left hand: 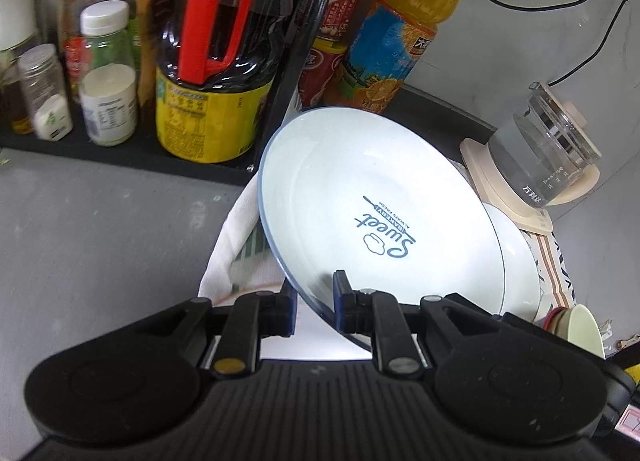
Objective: Organize plates and bowls
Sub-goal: 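Lift the 'Sweet' plate and lower it onto the flower-pattern plate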
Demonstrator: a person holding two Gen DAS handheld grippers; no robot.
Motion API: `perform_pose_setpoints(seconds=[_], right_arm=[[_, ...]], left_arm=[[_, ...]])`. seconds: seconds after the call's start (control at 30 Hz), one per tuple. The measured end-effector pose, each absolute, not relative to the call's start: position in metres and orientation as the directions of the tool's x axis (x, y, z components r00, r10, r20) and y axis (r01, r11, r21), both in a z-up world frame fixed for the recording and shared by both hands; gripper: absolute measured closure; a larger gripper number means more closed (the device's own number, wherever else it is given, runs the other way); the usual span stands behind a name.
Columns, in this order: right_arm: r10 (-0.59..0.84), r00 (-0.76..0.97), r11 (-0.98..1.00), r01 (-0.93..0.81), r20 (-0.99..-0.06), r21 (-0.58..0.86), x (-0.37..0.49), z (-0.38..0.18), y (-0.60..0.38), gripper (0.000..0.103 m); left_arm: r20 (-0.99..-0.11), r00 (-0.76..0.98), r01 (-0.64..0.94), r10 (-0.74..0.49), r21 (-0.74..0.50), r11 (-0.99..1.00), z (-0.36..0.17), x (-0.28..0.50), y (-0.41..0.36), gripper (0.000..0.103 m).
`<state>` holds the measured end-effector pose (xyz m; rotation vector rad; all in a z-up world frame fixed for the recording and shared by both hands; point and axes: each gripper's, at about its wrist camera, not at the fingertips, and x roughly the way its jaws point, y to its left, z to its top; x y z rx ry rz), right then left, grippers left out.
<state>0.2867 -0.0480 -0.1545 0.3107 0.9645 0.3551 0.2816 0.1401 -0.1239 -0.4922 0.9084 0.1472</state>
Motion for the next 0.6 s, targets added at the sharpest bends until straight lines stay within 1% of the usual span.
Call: perform_pose_setpoints(seconds=[0.6], right_arm=[[0.469,0.486,0.883,-0.249,-0.737,0.398,0.224,-0.145,-0.075,0.089]], left_arm=[[-0.790,0.612,-0.403,-0.029,-0.343,0.849,-0.124,0.201,0.117,0.087]])
